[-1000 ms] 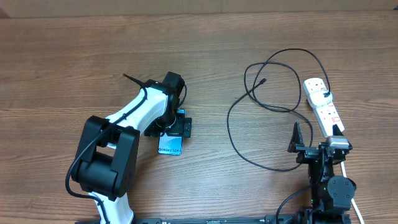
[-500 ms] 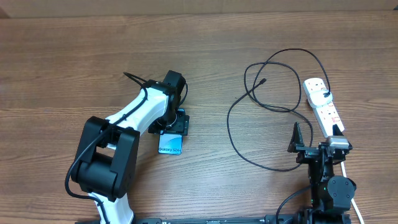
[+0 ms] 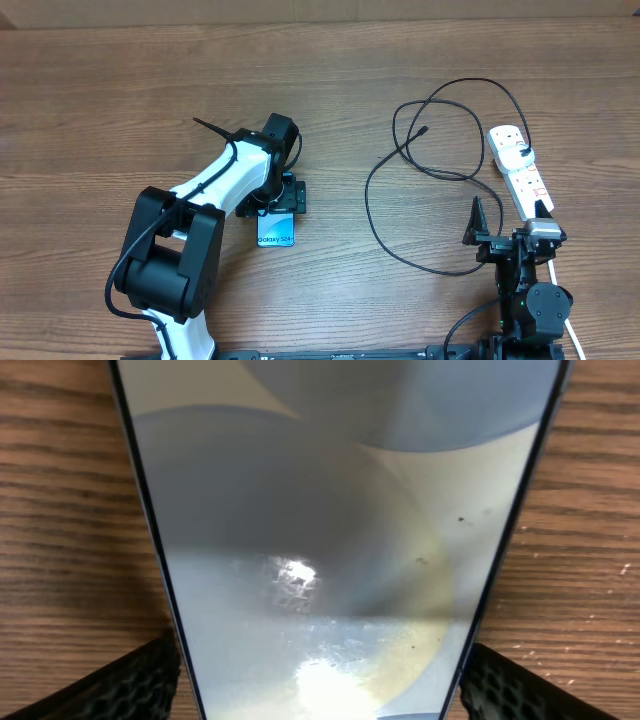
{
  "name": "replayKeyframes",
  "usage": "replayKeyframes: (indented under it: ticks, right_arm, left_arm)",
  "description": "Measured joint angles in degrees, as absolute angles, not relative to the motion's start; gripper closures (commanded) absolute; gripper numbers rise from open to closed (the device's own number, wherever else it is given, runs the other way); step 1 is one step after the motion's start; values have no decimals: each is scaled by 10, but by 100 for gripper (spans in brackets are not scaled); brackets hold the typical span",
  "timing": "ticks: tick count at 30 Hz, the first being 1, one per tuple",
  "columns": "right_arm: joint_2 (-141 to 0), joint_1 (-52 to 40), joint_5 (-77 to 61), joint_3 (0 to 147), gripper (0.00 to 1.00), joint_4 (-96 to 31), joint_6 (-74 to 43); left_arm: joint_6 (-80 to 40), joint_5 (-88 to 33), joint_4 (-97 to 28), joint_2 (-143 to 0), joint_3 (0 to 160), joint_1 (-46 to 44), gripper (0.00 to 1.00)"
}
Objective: Plug charger to phone and switch on socket
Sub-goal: 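Grasp the blue phone's edge with the left gripper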
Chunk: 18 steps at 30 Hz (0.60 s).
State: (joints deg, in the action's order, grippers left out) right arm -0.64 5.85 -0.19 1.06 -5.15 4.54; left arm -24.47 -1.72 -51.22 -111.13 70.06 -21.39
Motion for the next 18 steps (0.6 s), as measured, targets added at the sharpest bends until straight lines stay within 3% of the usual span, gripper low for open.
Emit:
replayKeyframes:
  ticks: [18]
  right_arm:
    - [-6, 58, -2, 11, 0, -52, 45]
  left_arm:
    - [-246, -10, -512, -1111, 698, -214, 0]
